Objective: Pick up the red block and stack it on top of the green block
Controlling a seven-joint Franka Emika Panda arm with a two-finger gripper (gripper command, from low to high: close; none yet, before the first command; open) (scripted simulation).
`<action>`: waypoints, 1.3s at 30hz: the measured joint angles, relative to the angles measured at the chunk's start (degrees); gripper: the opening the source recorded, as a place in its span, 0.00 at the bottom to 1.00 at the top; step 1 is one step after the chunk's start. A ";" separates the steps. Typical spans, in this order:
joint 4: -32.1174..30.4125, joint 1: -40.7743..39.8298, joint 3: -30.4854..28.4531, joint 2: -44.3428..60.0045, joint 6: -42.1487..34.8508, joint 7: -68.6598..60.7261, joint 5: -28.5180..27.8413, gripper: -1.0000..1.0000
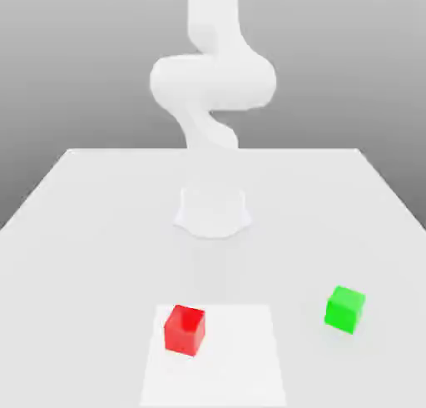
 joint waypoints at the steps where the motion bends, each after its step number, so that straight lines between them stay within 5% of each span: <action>1: -1.32 -0.30 -0.02 2.34 1.38 0.51 0.03 0.50; 19: -22.78 -4.71 -0.90 40.27 23.80 9.10 -0.02 0.50; 25: -22.31 -4.94 -0.64 52.73 33.97 9.05 0.62 0.50; 26: -22.04 -5.02 -0.54 54.63 35.60 8.98 0.72 0.00; 33: -21.99 -5.11 -0.45 55.03 35.95 9.11 0.57 0.00; 39: -23.58 -5.12 -0.60 44.07 26.58 9.53 0.00 0.00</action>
